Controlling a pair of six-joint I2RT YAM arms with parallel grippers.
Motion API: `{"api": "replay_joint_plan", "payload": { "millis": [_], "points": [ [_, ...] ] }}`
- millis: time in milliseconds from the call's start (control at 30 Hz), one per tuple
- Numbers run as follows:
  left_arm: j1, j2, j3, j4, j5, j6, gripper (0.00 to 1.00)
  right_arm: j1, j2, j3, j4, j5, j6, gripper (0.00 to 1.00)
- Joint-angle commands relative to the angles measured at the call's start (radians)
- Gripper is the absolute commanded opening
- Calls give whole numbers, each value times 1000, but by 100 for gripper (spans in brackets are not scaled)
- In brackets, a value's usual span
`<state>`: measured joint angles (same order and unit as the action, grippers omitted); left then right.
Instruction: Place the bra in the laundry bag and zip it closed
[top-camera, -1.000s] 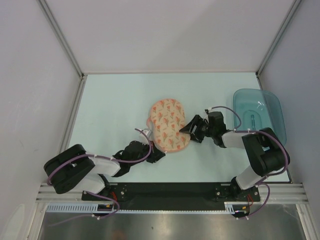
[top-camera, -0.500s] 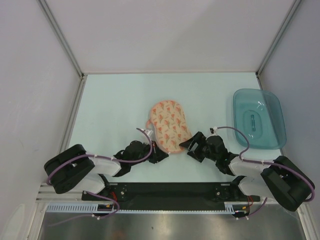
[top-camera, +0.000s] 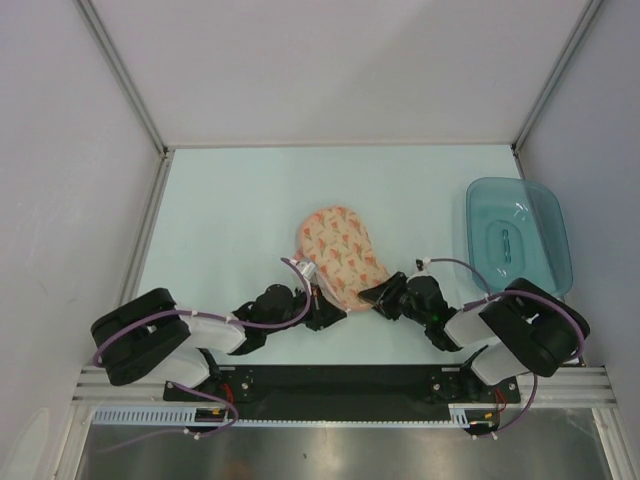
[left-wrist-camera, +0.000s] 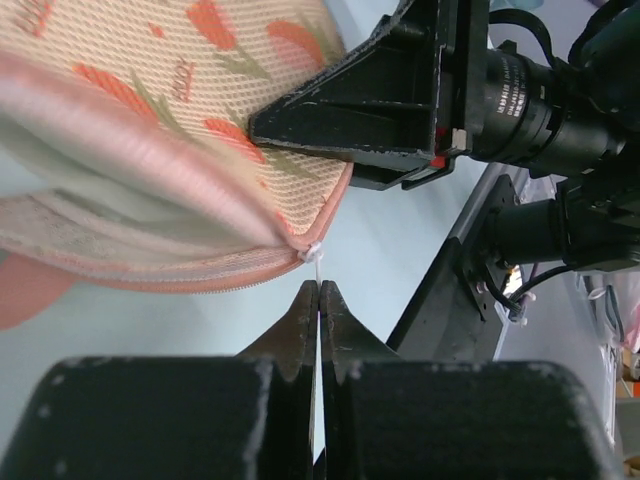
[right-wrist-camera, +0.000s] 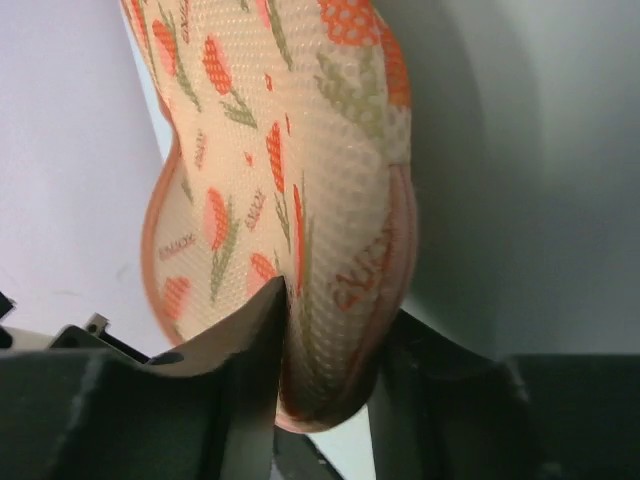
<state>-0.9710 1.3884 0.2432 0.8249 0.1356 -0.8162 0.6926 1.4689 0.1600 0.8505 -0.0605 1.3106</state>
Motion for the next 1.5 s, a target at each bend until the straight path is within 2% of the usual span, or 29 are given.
{"api": "replay_joint_plan", "payload": {
  "millis": [0,33,133,367,533,700,767,867,900,967,1000,1067,1233,1333,1467],
  "points": [
    [-3,-5,13,1,-50,-32,0,-50,15,-22,116,-18,-11,23],
    [0,-6,13,-36,-60,-29,0,-62,16,-25,116,-33,-17,12],
    [43,-9,5,-78,-59,-28,0,-122,14,-22,114,-113,-60,0],
    [218,-51,-13,-170,-8,41,0,-261,24,-7,107,-330,-131,0],
    [244,-109,-4,-251,1,118,0,-343,77,76,61,-496,-221,0],
    [233,-118,-16,-221,59,115,0,-357,160,212,-54,-573,-307,2],
    [209,-112,-31,-192,71,78,0,-355,200,293,-127,-585,-339,7],
    [166,-85,-39,-112,78,11,0,-354,214,354,-215,-564,-337,30],
    [158,-78,-39,-81,78,-6,0,-354,202,357,-240,-544,-330,48],
    [141,-46,-35,-47,78,-46,0,-346,167,345,-319,-455,-320,64],
    [138,-32,-32,-8,88,-60,0,-340,112,313,-341,-422,-297,76],
    [134,-9,-24,28,99,-92,0,-326,49,261,-340,-340,-263,82],
    [127,60,4,94,136,-126,0,-248,-183,26,-297,-192,-99,87],
    [112,78,28,95,137,-126,0,-142,-295,-29,-304,-78,-38,89],
    [77,80,47,94,121,-132,0,-93,-338,-54,-297,-10,-28,91]
  ]
}}
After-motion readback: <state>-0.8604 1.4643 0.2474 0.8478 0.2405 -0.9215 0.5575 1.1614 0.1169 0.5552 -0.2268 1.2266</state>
